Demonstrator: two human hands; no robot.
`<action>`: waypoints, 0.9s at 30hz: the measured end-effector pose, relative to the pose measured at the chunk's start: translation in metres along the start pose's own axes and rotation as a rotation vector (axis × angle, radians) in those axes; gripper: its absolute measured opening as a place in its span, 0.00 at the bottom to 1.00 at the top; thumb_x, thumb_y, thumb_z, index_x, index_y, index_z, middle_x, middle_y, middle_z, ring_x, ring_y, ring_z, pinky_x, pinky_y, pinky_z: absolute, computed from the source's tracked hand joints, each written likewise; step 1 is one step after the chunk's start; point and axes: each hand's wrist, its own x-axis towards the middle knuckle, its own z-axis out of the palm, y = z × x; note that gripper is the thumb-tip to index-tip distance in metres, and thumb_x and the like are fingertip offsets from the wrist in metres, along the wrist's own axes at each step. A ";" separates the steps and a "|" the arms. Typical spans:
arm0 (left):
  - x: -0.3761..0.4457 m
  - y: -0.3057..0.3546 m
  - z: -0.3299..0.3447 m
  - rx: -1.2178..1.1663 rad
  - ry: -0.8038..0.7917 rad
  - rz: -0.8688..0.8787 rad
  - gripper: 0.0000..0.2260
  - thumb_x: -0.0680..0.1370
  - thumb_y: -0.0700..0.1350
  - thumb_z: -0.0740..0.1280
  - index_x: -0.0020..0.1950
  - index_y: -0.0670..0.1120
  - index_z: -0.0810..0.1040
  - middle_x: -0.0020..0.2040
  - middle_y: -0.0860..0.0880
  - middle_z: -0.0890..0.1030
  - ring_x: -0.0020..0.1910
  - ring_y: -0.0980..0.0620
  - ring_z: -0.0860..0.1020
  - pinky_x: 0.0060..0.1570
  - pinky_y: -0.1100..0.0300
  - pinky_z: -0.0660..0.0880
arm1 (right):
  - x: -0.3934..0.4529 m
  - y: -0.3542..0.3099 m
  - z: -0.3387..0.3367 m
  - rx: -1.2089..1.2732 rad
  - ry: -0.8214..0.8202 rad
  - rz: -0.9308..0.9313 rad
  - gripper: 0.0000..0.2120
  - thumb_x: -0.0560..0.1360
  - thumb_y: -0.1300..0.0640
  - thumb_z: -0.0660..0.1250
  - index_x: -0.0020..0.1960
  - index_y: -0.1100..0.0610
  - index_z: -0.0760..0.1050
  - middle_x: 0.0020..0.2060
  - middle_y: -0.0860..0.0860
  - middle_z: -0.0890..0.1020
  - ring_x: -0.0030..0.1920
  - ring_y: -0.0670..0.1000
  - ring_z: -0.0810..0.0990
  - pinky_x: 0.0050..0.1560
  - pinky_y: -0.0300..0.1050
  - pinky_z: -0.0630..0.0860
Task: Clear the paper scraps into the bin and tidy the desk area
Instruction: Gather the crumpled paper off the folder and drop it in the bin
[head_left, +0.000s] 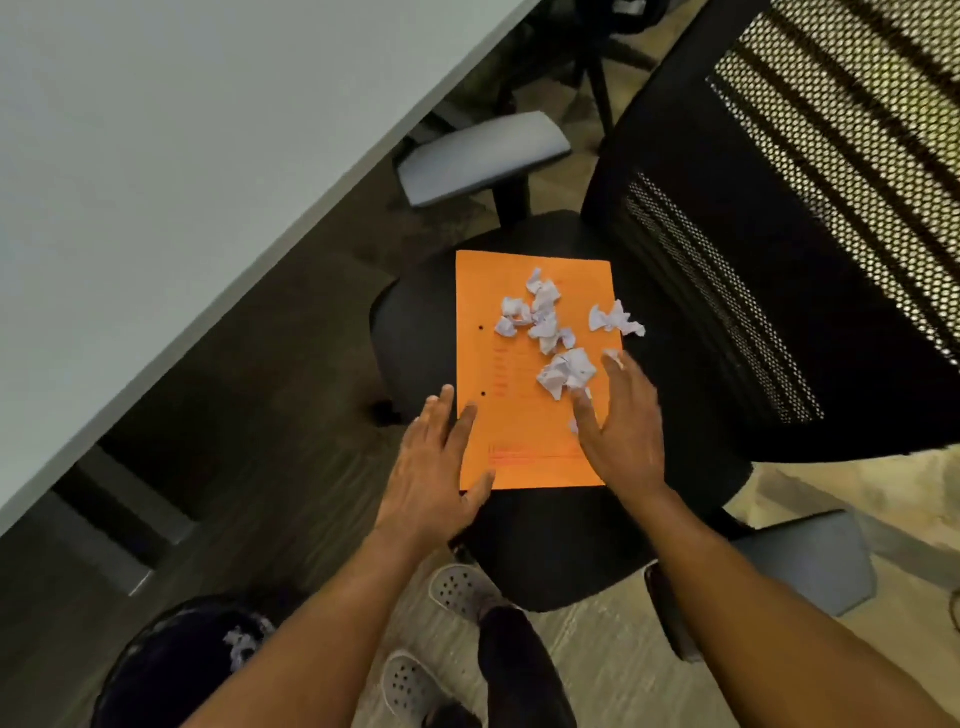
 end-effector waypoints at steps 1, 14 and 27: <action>0.014 -0.001 0.002 0.023 -0.003 0.022 0.36 0.77 0.62 0.60 0.79 0.48 0.53 0.80 0.44 0.47 0.78 0.42 0.50 0.75 0.45 0.54 | 0.012 0.014 -0.001 -0.017 -0.004 0.005 0.28 0.80 0.42 0.60 0.75 0.55 0.63 0.75 0.57 0.63 0.74 0.57 0.61 0.70 0.60 0.64; 0.209 0.014 0.034 0.209 0.114 0.192 0.38 0.74 0.74 0.53 0.79 0.58 0.51 0.81 0.44 0.47 0.78 0.40 0.46 0.73 0.39 0.47 | 0.133 0.078 0.049 -0.015 -0.081 -0.049 0.37 0.71 0.29 0.59 0.76 0.44 0.59 0.78 0.57 0.57 0.77 0.60 0.54 0.74 0.61 0.57; 0.217 0.020 0.052 0.223 0.106 0.313 0.22 0.77 0.52 0.60 0.68 0.44 0.73 0.70 0.37 0.70 0.69 0.38 0.67 0.66 0.44 0.65 | 0.106 0.082 0.058 0.073 0.079 -0.231 0.13 0.79 0.55 0.60 0.52 0.61 0.79 0.55 0.59 0.78 0.56 0.59 0.74 0.56 0.60 0.72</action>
